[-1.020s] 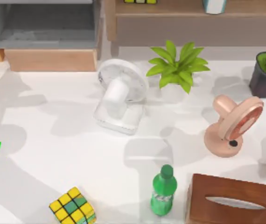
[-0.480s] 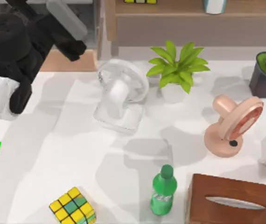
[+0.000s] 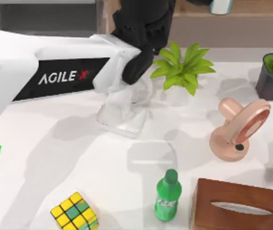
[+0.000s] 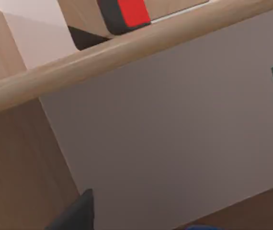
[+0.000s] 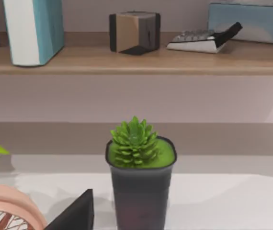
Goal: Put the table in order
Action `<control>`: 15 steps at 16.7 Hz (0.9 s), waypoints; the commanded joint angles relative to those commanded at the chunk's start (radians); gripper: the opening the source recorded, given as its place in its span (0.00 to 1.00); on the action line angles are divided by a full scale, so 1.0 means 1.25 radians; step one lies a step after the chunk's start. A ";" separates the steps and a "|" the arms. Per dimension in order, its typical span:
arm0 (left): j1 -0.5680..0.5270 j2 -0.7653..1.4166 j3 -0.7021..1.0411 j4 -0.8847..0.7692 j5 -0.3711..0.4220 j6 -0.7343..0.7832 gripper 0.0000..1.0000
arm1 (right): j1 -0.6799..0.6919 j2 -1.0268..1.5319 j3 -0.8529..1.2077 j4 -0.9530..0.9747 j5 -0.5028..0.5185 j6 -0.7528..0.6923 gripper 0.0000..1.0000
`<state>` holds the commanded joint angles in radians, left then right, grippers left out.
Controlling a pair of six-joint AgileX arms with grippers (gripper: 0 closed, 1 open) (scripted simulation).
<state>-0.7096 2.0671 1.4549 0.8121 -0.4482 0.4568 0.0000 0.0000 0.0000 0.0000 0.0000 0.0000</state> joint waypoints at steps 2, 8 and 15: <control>-0.036 0.078 0.158 -0.072 -0.087 -0.088 1.00 | 0.000 0.000 0.000 0.000 0.000 0.000 1.00; -0.098 0.343 0.579 -0.283 -0.263 -0.285 1.00 | 0.000 0.000 0.000 0.000 0.000 0.000 1.00; -0.143 0.493 0.744 -0.391 -0.314 -0.357 1.00 | 0.000 0.000 0.000 0.000 0.000 0.000 1.00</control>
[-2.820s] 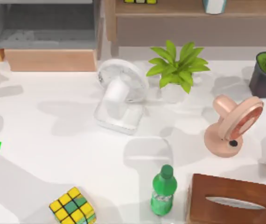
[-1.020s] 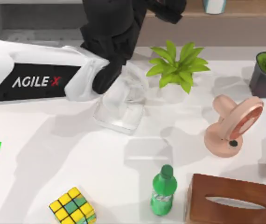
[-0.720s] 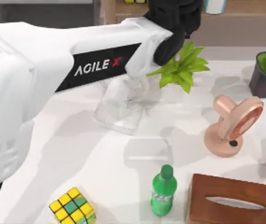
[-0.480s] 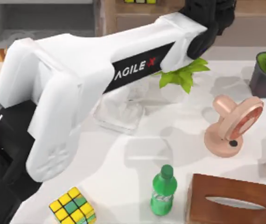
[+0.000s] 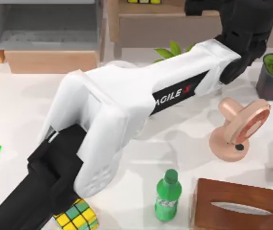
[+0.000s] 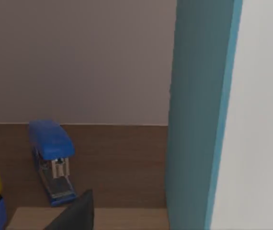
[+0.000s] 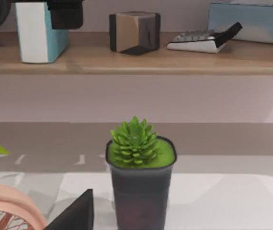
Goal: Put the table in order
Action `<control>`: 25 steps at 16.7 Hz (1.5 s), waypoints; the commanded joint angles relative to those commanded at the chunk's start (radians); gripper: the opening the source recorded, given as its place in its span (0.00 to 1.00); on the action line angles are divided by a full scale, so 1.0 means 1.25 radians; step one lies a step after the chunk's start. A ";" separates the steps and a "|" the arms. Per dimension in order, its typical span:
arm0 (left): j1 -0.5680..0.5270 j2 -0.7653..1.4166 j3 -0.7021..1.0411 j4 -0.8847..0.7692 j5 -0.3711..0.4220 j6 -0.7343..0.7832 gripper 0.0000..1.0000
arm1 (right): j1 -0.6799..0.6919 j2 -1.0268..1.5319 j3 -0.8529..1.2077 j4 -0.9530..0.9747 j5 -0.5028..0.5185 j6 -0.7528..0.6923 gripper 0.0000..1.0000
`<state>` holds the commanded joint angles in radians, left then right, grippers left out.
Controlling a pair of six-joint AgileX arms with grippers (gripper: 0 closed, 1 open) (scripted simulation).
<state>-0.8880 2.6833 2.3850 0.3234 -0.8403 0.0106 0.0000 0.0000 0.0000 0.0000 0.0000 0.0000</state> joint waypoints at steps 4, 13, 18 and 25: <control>0.004 -0.001 -0.003 0.001 0.001 0.001 1.00 | 0.000 0.000 0.000 0.000 0.000 0.000 1.00; 0.018 0.097 0.192 -0.096 0.018 -0.003 1.00 | 0.000 0.000 0.000 0.000 0.000 0.000 1.00; 0.020 0.107 0.212 -0.107 0.021 -0.003 1.00 | 0.000 0.000 0.000 0.000 0.000 0.000 1.00; 0.020 0.107 0.212 -0.107 0.021 -0.003 0.47 | 0.000 0.000 0.000 0.000 0.000 0.000 1.00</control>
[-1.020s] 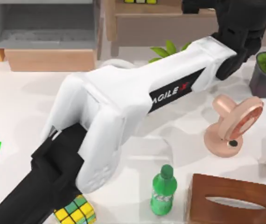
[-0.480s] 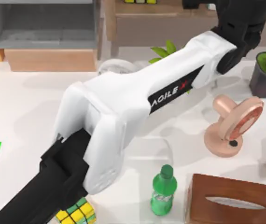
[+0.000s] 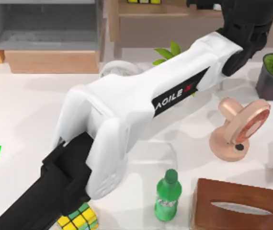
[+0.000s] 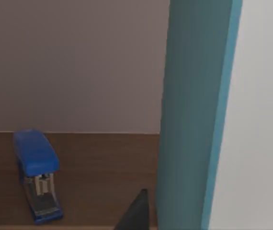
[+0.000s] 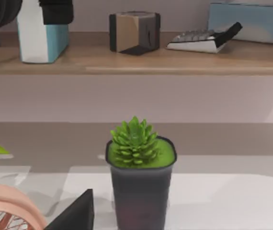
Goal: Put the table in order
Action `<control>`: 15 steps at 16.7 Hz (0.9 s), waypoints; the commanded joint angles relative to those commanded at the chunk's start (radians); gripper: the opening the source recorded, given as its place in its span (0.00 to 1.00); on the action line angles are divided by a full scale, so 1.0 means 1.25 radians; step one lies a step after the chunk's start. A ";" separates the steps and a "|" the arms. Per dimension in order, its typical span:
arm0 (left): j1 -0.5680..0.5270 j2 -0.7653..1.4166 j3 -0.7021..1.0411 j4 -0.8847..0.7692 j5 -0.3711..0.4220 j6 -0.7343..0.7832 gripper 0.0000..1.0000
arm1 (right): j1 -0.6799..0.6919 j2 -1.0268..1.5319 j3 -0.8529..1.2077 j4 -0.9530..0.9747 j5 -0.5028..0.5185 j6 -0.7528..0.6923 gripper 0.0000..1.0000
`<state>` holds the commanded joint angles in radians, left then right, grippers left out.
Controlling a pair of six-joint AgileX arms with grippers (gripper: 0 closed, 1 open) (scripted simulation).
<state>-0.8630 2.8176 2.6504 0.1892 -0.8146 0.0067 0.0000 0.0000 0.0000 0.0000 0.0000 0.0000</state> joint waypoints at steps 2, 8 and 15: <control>0.000 0.000 0.000 0.000 0.000 0.000 0.32 | 0.000 0.000 0.000 0.000 0.000 0.000 1.00; 0.000 0.000 0.000 0.000 0.000 0.000 0.00 | 0.000 0.000 0.000 0.000 0.000 0.000 1.00; -0.004 0.000 0.000 0.000 0.000 0.001 0.00 | 0.000 0.000 0.000 0.000 0.000 0.000 1.00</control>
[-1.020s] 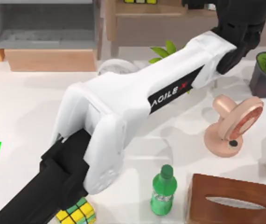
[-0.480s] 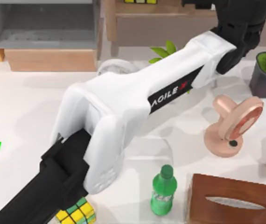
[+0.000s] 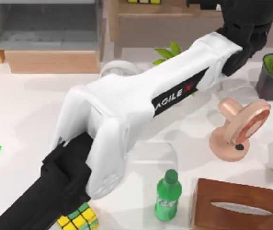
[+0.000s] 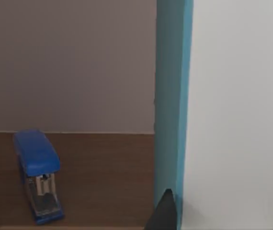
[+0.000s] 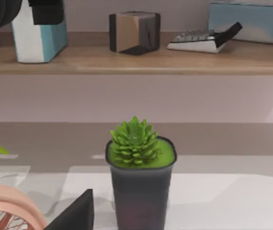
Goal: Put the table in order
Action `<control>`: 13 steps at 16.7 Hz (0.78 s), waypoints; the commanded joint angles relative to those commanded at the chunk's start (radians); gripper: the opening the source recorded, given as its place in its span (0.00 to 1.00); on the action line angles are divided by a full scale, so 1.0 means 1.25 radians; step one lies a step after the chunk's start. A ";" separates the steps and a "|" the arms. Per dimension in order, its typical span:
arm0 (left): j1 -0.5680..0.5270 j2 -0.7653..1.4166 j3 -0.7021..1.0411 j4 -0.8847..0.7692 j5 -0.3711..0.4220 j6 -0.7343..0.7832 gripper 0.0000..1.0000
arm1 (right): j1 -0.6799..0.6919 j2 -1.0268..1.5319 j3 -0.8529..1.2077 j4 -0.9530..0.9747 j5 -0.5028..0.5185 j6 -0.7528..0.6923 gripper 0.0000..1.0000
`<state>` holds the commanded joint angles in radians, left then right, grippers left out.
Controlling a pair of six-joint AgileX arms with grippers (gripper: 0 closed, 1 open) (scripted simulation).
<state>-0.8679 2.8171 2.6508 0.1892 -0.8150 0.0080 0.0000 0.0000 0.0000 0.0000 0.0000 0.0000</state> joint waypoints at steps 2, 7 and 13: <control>-0.004 -0.010 -0.013 0.007 0.000 0.001 0.00 | 0.000 0.000 0.000 0.000 0.000 0.000 1.00; -0.024 -0.107 -0.185 0.074 -0.020 0.004 0.00 | 0.000 0.000 0.000 0.000 0.000 0.000 1.00; -0.041 -0.184 -0.312 0.132 -0.042 0.006 0.00 | 0.000 0.000 0.000 0.000 0.000 0.000 1.00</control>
<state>-0.9192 2.5866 2.2609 0.3544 -0.8678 0.0151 0.0000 0.0000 0.0000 0.0000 0.0000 0.0000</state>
